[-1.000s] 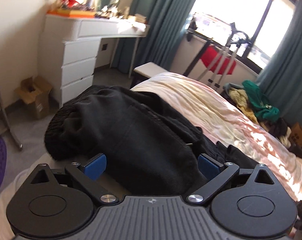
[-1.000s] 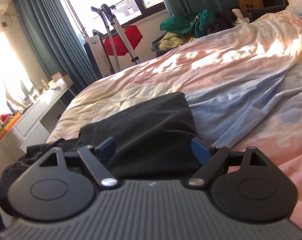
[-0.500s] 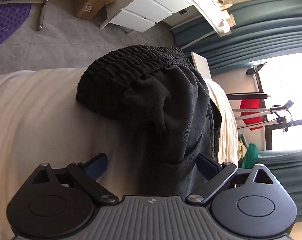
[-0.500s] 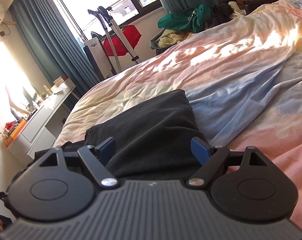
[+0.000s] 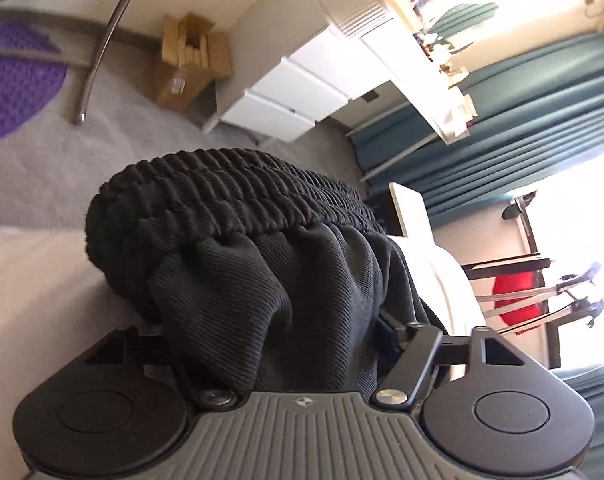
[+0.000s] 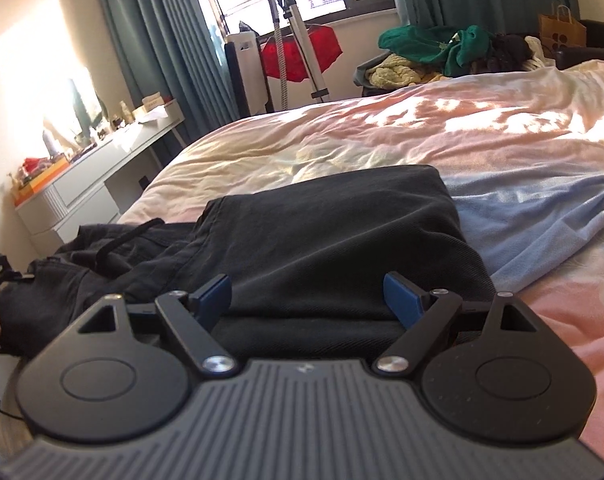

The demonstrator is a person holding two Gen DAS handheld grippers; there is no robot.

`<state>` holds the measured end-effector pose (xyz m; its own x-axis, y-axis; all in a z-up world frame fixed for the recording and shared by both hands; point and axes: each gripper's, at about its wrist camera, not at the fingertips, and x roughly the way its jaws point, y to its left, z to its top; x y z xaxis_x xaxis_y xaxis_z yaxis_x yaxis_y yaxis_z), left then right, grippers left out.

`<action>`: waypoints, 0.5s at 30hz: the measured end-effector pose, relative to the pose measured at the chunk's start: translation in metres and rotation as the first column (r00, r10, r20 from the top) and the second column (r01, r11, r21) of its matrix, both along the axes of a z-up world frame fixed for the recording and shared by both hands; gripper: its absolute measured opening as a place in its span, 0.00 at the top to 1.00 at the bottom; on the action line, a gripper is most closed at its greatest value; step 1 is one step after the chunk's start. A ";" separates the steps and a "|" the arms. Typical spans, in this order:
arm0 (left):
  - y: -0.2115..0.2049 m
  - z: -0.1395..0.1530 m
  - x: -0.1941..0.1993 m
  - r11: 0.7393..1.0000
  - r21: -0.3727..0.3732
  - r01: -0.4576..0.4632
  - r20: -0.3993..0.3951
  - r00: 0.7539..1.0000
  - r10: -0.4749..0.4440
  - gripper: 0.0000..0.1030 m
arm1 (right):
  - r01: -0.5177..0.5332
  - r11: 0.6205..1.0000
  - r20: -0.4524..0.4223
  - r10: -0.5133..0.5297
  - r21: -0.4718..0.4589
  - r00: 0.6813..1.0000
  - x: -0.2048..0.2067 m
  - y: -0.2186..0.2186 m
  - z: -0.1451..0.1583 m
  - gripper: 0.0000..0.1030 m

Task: Fold clothes
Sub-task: 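Grasp the ribbed waistband with the left gripper and lift the garment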

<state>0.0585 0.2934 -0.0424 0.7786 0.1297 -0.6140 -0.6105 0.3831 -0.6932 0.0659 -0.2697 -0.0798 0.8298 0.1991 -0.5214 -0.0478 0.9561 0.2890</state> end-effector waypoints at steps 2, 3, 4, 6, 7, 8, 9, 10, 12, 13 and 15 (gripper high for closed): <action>-0.001 0.007 0.001 0.997 0.079 0.014 0.014 1.000 -0.016 0.60 | -0.015 0.999 -0.030 0.013 -0.042 0.999 0.004 0.007 -0.006 0.17; -0.003 0.012 0.003 0.992 0.122 0.027 0.015 0.999 -0.029 0.66 | -0.024 0.998 -0.046 0.021 -0.063 0.999 0.007 0.010 -0.009 0.17; -0.011 0.019 0.007 0.982 0.183 0.044 0.006 0.999 -0.046 0.70 | -0.027 0.997 -0.054 0.023 -0.070 0.998 0.008 0.011 -0.011 0.17; -0.033 0.037 0.017 0.944 0.321 0.078 -0.019 0.997 -0.076 0.76 | -0.027 0.997 -0.060 0.022 -0.074 0.998 0.009 0.011 -0.013 0.17; -0.043 0.046 0.022 0.917 0.387 0.095 -0.034 0.995 -0.089 0.79 | -0.027 0.997 -0.063 0.022 -0.075 0.998 0.009 0.012 -0.015 0.16; -0.057 0.056 0.025 0.884 0.455 0.108 -0.039 0.994 -0.101 0.81 | -0.027 0.997 -0.066 0.022 -0.077 0.998 0.010 0.012 -0.016 0.16; -0.072 0.067 0.027 0.844 0.523 0.116 -0.038 0.993 -0.113 0.82 | -0.026 0.997 -0.066 0.021 -0.072 0.998 0.009 0.011 -0.016 0.16; -0.088 0.077 0.027 0.797 0.591 0.121 -0.032 0.991 -0.127 0.83 | -0.025 0.998 -0.065 0.020 -0.065 0.998 0.009 0.010 -0.015 0.16; -0.131 0.099 0.021 0.662 0.739 0.124 -0.010 0.985 -0.173 0.83 | -0.020 0.999 -0.064 0.017 -0.044 0.998 0.009 0.006 -0.012 0.17; -0.153 0.109 0.018 0.596 0.794 0.121 0.001 0.980 -0.199 0.83 | -0.016 0.999 -0.064 0.014 -0.031 0.998 0.008 0.003 -0.009 0.18; -0.194 0.127 0.011 0.505 0.857 0.106 0.029 0.967 -0.253 0.84 | -0.007 1.000 -0.063 0.007 -0.003 0.998 0.004 -0.003 -0.002 0.19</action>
